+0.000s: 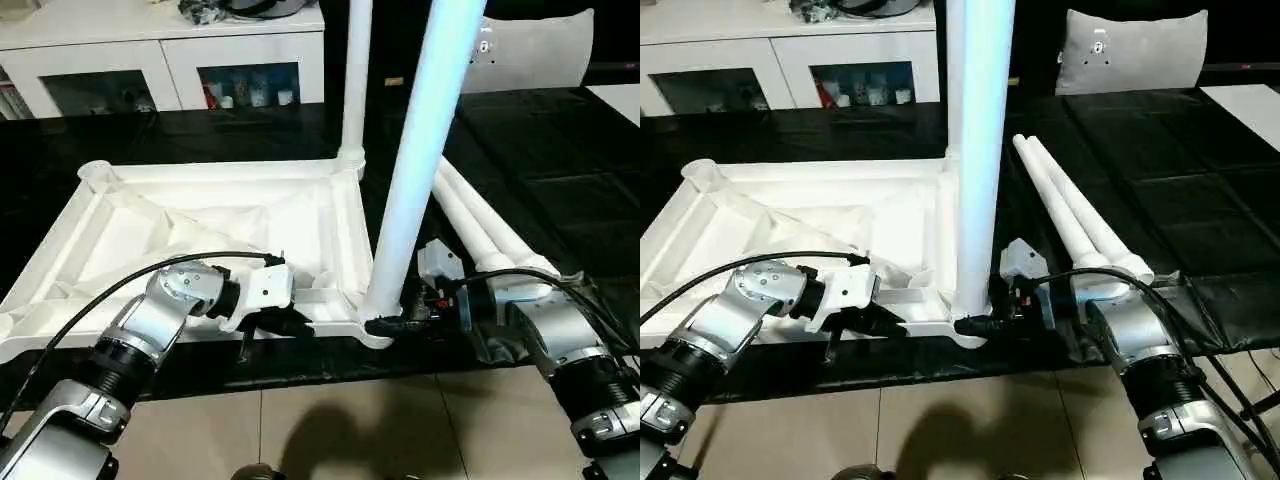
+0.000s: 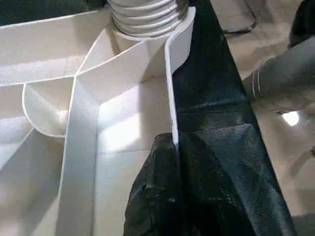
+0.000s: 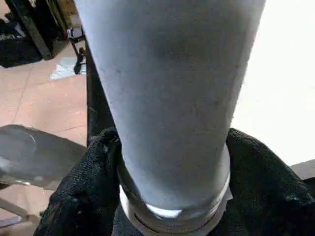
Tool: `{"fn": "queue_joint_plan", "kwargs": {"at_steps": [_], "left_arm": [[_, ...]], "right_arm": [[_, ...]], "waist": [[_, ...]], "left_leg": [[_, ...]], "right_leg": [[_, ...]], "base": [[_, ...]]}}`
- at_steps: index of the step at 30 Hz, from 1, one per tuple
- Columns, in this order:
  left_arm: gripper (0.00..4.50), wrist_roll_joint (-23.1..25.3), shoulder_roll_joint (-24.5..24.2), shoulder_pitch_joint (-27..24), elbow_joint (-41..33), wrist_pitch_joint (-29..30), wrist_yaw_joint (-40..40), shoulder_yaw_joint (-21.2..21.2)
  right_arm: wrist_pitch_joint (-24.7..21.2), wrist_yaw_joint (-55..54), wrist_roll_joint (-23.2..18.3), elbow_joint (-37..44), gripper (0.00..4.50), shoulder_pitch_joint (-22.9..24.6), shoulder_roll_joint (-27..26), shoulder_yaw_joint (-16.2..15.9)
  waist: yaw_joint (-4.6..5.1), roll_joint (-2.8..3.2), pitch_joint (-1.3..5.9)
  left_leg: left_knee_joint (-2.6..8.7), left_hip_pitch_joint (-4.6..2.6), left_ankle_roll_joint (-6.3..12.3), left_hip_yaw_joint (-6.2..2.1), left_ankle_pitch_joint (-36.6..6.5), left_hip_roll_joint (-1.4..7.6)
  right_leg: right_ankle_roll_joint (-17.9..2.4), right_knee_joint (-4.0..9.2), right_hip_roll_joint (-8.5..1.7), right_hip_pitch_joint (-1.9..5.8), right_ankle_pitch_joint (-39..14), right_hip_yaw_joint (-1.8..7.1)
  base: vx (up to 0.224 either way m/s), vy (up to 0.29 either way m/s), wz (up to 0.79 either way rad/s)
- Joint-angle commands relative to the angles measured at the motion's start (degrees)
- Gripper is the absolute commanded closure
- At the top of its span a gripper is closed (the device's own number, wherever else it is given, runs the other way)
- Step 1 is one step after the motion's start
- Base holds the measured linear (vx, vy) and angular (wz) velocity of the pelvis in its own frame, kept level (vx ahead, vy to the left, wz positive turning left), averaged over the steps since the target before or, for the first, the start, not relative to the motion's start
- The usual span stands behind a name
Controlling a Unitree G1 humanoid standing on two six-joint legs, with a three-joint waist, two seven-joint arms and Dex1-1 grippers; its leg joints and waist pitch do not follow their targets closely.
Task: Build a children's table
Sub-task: Rotate leg to tighten
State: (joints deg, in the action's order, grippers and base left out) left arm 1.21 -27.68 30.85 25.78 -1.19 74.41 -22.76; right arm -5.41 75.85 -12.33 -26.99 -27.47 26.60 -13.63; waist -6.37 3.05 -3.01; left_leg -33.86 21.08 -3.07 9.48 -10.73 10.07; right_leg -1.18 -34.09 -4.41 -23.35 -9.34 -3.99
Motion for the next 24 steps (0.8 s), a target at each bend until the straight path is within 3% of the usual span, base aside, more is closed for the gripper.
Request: {"fn": "queue_joint_plan", "kwargs": {"at_steps": [1, 2, 3, 6, 7, 8, 9, 10, 11, 14, 16, 17, 18, 20, 21, 23, 24], "left_arm": [[4.5, 0.26, 0.3, -1.32, -1.47, 1.34, 1.78, -1.64], [4.5, 0.26, 0.3, -1.32, -1.47, 1.34, 1.78, -1.64], [4.5, -1.06, 1.21, -2.7, -3.73, 5.7, -0.22, -0.4], [4.5, -2.48, 3.38, -4.26, -6.88, 11.63, -4.92, 1.68], [4.5, -2.79, 4.29, -4.56, -7.81, 13.55, -6.76, 2.29], [4.5, -2.84, 5.1, -4.67, -8.43, 15.09, -8.45, 2.76], [4.5, -2.84, 5.1, -4.67, -8.43, 15.09, -8.45, 2.76], [4.5, -2.64, 6.52, -4.63, -8.91, 17.07, -11.18, 3.46], [4.5, -2.27, 7.67, -4.56, -9.18, 18.23, -13.43, 3.96], [4.5, -0.64, 15.12, -3.57, -9.7, 24.79, -26.8, 7.6], [4.5, -0.16, 18.13, -3.08, -10.04, 26.49, -31.41, 8.94], [4.5, 0.06, 18.92, -3.01, -10.55, 27.29, -32.77, 9.15], [4.5, 0.53, 19.56, -2.79, -10.72, 27.05, -33.82, 8.91], [4.5, 0.85, 20.12, -2.7, -11.23, 26.76, -34.4, 8.2], [4.5, 1.11, 20.02, -2.73, -11.41, 26.79, -34.56, 7.95], [4.5, 1.93, 19.36, -2.73, -11.08, 26.3, -34.63, 7.84], [4.5, 2.41, 18.93, -2.65, -10.62, 25.77, -34.79, 8.02]], "right_arm": [[-2.13, 0.87, -1.27, 1.2, 1.75, 0.82, -0.64, -0.1], [-2.13, 0.87, -1.27, 1.2, 1.76, 0.82, -0.64, -0.1], [-4.99, -3.38, -1.01, 0.67, 1.78, 1.27, -2.82, 0.23], [-7.4, -13.13, 0.52, -1.72, 1.78, 0.66, -7.65, 1.45], [-8.31, -17.45, 0.91, -3.17, 1.78, -0.16, -9.85, 2.31], [-8.93, -20.38, 1.11, -4.25, 1.79, -0.84, -11.36, 2.98], [-8.93, -20.38, 1.11, -4.25, 1.8, -0.84, -11.36, 2.98], [-9.37, -24.41, 1.07, -5.86, 1.8, -1.92, -13.56, 4.12], [-9.82, -27.69, 0.93, -7.22, 1.8, -2.87, -15.35, 5.11], [-7.99, -45.89, 1.64, -15.46, 1.8, -7.92, -22.43, 9.35], [-5.68, -52.73, 2.27, -18.75, 1.8, -9.5, -24.15, 11.0], [-4.85, -54.21, 2.9, -19.46, 1.8, -9.82, -24.73, 11.63], [-3.77, -53.73, 3.4, -19.47, 1.24, -9.7, -24.77, 11.71], [-2.74, -52.17, 3.5, -19.05, 1.1, -9.29, -24.65, 11.83], [-2.53, -50.92, 2.69, -18.45, 1.08, -8.95, -24.53, 12.56], [-1.63, -48.18, 1.97, -16.96, 0.98, -7.97, -23.76, 13.23], [-1.23, -46.72, 1.71, -16.04, 0.67, -7.28, -23.05, 13.47]], "waist": [[0.14, -0.73, 4.01], [0.1, -0.72, 3.99], [0.16, -0.73, 4.0], [0.73, -0.51, 3.57], [1.74, -0.51, 3.23], [1.74, -0.51, 3.23], [2.53, -0.54, 3.18], [2.79, -0.37, 3.18], [3.64, -0.1, 2.98], [4.81, -0.13, 2.94], [5.35, -0.29, 3.04], [5.29, -0.35, 3.17], [5.23, -0.35, 3.17], [5.01, -0.45, 3.35], [4.7, -0.32, 3.68], [4.24, 0.08, 3.78], [4.13, -0.07, 3.84]], "left_leg": [[3.67, -0.21, 4.2, -0.37, -9.88, 2.89], [3.67, -0.21, 4.12, -0.38, -10.13, 2.9], [3.71, -0.26, 3.88, -0.38, -10.12, 2.93], [4.21, -0.09, 2.69, -0.49, -11.73, 2.97], [4.39, -0.36, 0.71, -0.77, -15.7, 2.54], [4.39, -0.36, 0.71, -0.77, -15.7, 2.54], [4.55, -0.44, -0.04, -1.04, -17.45, 2.39], [4.56, -0.59, -0.1, -1.07, -18.08, 2.41], [4.66, -0.35, -0.55, -1.17, -19.12, 2.44], [4.38, -0.77, -1.37, -1.32, -21.03, 2.18], [4.24, -0.97, -1.27, -1.38, -21.77, 1.96], [4.0, -1.23, -0.43, -1.15, -21.72, 1.78], [3.98, -1.22, 0.06, -1.02, -21.46, 1.76], [4.11, -0.79, 1.25, -0.96, -20.06, 1.9], [4.17, -0.47, 2.06, -0.82, -17.52, 2.15], [3.99, -0.53, 2.64, -0.51, -15.63, 2.23], [3.97, -0.34, 2.87, -0.52, -14.83, 2.2]], "right_leg": [[-12.68, 3.59, -3.84, 3.25, -14.23, 2.45], [-12.45, 3.72, -3.88, 3.18, -15.02, 2.44], [-12.38, 3.65, -3.88, 3.21, -15.15, 2.49], [-12.06, 3.86, -3.88, 3.02, -18.08, 2.42], [-10.11, 4.56, -3.92, 2.93, -25.54, 2.15], [-10.11, 4.56, -3.92, 2.93, -25.54, 2.15], [-8.07, 5.17, -4.07, 2.97, -29.72, 2.03], [-7.71, 5.31, -4.04, 2.86, -30.29, 2.06], [-7.85, 5.29, -3.98, 2.82, -30.27, 2.06], [-7.57, 5.66, -4.04, 2.55, -31.94, 1.77], [-6.71, 6.09, -4.03, 2.35, -33.16, 1.51], [-6.57, 6.33, -3.92, 2.15, -32.92, 1.63], [-6.74, 6.39, -3.88, 2.04, -32.35, 1.76], [-7.22, 5.97, -3.73, 2.38, -29.53, 1.89], [-8.83, 5.35, -3.63, 2.63, -23.65, 2.18], [-10.81, 4.95, -3.5, 2.67, -18.25, 2.34], [-11.29, 4.71, -3.5, 2.92, -16.72, 2.31]], "base": [[0.0, 0.0, 0.0], [0.0, 0.0, 0.0], [0.0, 0.0, 0.0], [0.0, 0.0, 0.0], [0.0, 0.0, 0.0], [0.0, 0.0, 0.0], [0.0, 0.0, 0.0], [0.0, 0.0, 0.0], [0.0, 0.0, 0.0], [0.0, 0.0, 0.0], [0.0, 0.0, 0.0], [0.0, 0.0, 0.0], [0.0, 0.0, 0.0], [0.0, 0.0, 0.0], [0.0, 0.0, 0.0], [0.0, 0.0, 0.0], [0.0, 0.0, 0.0]]}}
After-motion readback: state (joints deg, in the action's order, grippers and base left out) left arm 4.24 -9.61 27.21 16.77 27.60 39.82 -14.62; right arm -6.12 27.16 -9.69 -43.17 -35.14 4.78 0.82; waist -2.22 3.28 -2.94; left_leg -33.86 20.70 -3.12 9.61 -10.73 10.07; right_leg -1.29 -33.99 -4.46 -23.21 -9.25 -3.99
